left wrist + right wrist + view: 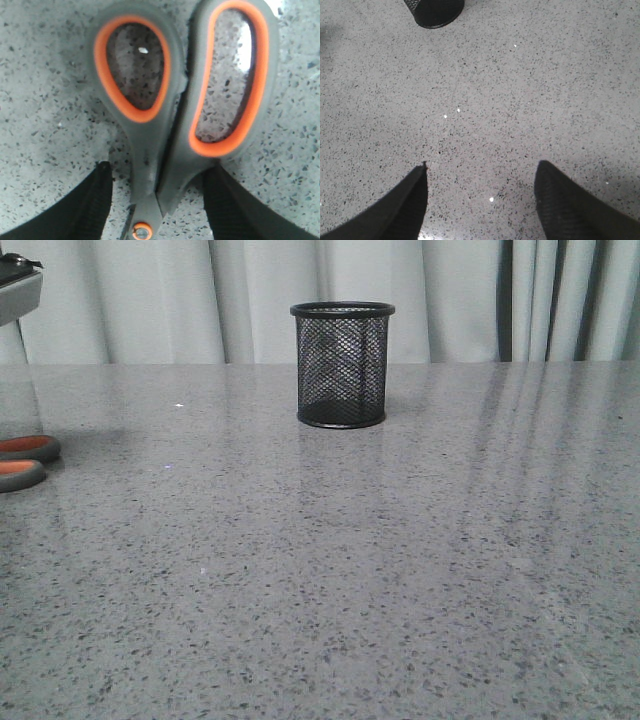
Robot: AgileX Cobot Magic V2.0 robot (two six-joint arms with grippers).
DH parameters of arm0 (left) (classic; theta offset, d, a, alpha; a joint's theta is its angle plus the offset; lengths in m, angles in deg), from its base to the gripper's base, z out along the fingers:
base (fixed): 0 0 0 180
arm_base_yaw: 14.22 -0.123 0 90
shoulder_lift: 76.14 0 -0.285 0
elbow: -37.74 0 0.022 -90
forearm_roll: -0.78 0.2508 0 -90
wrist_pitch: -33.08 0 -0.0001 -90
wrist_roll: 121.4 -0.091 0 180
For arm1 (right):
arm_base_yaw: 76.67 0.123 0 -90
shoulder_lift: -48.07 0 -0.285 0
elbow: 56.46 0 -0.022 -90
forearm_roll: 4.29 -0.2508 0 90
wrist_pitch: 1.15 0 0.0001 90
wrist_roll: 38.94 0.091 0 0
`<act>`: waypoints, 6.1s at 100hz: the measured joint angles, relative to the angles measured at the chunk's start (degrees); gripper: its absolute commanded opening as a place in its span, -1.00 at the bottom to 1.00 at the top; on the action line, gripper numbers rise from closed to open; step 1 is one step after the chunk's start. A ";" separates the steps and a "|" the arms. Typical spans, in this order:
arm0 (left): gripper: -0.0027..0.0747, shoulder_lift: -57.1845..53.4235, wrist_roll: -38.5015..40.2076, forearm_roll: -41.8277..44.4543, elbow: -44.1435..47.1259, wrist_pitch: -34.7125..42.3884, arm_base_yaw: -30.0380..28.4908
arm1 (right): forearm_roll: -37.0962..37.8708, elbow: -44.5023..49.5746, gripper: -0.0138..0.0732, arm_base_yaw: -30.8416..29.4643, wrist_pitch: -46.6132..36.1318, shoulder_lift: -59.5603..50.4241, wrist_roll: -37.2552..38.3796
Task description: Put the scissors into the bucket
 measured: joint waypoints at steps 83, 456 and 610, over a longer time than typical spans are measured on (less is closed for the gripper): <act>0.07 1.55 -4.34 -2.19 -0.61 -1.71 -2.89 | 0.00 0.00 0.28 0.00 2.02 0.00 -0.21; 0.34 -21.25 53.78 25.47 -20.08 5.20 47.25 | -52.71 -21.98 -0.80 0.22 3.51 24.02 -31.48; 0.34 -31.75 56.66 9.09 -20.18 8.50 5.99 | 1.92 -65.31 -0.80 8.24 11.29 63.60 -10.03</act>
